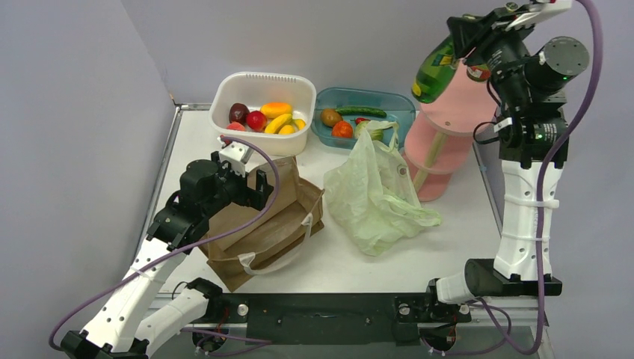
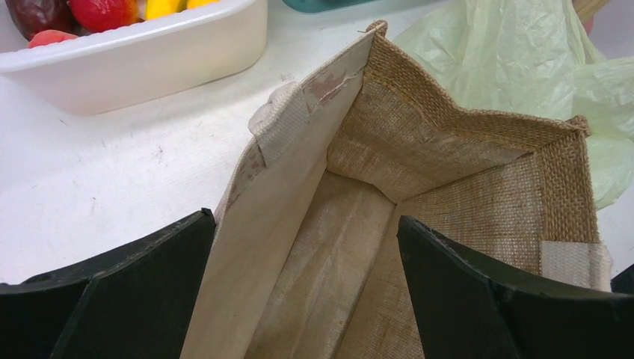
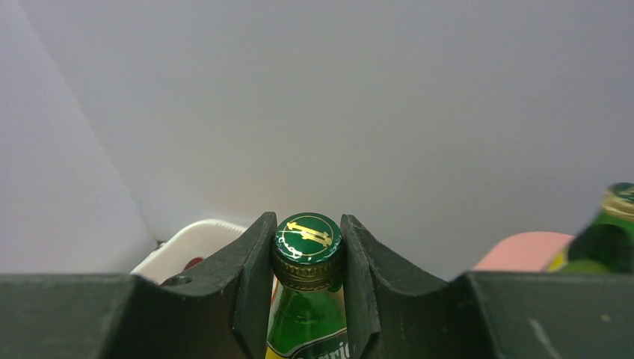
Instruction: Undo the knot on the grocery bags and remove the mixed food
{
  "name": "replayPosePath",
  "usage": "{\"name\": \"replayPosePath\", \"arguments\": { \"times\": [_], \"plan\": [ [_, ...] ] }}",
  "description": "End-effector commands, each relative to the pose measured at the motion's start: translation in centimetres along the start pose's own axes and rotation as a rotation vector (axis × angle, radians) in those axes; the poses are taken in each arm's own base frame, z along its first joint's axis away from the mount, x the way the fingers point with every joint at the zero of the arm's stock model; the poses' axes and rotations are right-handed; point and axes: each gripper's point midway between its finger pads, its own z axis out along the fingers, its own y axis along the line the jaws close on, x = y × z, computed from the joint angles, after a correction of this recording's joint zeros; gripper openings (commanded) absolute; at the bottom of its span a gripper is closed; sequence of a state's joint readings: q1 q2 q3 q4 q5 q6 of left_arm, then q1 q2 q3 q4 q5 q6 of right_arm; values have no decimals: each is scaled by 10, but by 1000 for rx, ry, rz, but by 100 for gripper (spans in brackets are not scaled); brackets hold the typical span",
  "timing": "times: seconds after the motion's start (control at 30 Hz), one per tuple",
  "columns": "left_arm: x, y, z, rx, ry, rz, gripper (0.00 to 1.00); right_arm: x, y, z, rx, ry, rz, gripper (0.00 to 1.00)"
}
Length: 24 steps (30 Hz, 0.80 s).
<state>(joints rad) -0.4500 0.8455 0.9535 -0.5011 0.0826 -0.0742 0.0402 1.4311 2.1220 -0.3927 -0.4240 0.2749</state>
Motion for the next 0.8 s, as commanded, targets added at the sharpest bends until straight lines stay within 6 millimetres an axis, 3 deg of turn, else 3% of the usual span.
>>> {"name": "replayPosePath", "arguments": {
  "times": [0.0, 0.33, 0.77],
  "plan": [
    [0, 5, -2, -31, 3, -23, 93, -95, -8, -32, 77, -276, -100, 0],
    [-2, 6, -1, -38, -7, -27, 96, -81, -79, -36, 316, -216, -249, 0],
    [2, 10, 7, -58, 27, -19, 97, -44, -127, -8, 405, -132, -342, 0]
  ]
}}
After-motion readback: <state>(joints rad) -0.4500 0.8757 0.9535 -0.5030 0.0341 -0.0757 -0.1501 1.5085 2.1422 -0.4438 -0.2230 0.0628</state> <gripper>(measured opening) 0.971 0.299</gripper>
